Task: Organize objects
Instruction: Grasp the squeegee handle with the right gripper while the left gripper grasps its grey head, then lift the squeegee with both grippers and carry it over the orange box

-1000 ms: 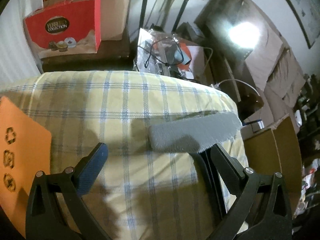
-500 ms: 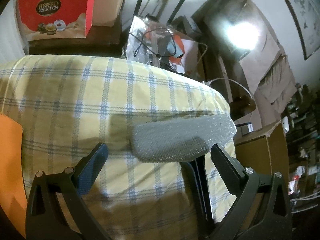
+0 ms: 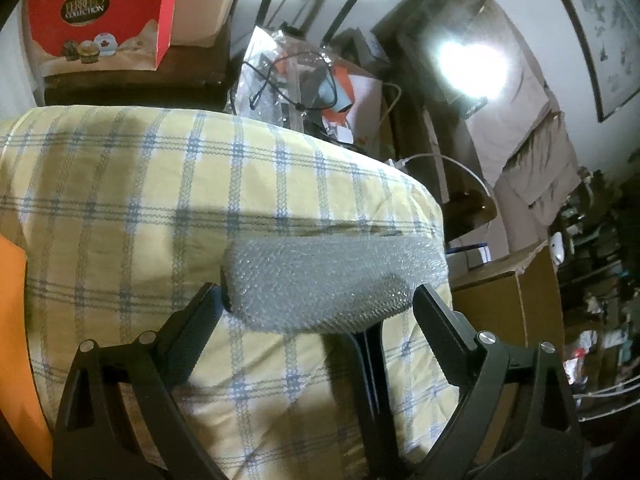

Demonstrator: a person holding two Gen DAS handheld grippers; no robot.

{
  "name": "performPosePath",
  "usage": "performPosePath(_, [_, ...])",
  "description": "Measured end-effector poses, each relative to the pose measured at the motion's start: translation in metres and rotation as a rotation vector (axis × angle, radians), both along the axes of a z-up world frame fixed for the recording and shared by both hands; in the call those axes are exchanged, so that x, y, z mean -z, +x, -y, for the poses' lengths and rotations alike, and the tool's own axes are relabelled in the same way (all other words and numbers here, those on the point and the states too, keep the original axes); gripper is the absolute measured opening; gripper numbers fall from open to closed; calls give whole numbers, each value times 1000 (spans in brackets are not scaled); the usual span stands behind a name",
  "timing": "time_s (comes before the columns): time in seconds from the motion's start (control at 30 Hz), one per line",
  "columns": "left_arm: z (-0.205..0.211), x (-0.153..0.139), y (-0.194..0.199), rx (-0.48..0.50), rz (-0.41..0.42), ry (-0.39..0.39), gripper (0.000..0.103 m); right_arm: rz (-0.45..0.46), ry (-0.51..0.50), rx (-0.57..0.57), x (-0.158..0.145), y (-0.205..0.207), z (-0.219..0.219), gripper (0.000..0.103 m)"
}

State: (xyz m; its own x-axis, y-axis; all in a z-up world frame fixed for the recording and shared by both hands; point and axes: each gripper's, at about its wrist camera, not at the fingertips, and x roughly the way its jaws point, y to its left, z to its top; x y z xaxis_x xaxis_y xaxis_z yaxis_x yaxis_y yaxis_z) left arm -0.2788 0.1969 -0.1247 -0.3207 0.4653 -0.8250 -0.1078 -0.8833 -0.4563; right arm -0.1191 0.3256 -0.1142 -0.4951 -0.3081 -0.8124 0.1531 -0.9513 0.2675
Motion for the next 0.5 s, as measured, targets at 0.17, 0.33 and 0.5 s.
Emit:
performPosePath(0.17, [3, -1, -3, -21, 11, 34, 90, 27, -193, 2, 1, 1, -20, 18])
performPosePath(0.33, [7, 0, -5, -51, 13, 46, 73, 11, -145, -43, -5, 8, -15, 18])
performPosePath(0.5, [7, -13, 0, -33, -19, 45, 58, 2, -100, -51, -8, 10, -10, 18])
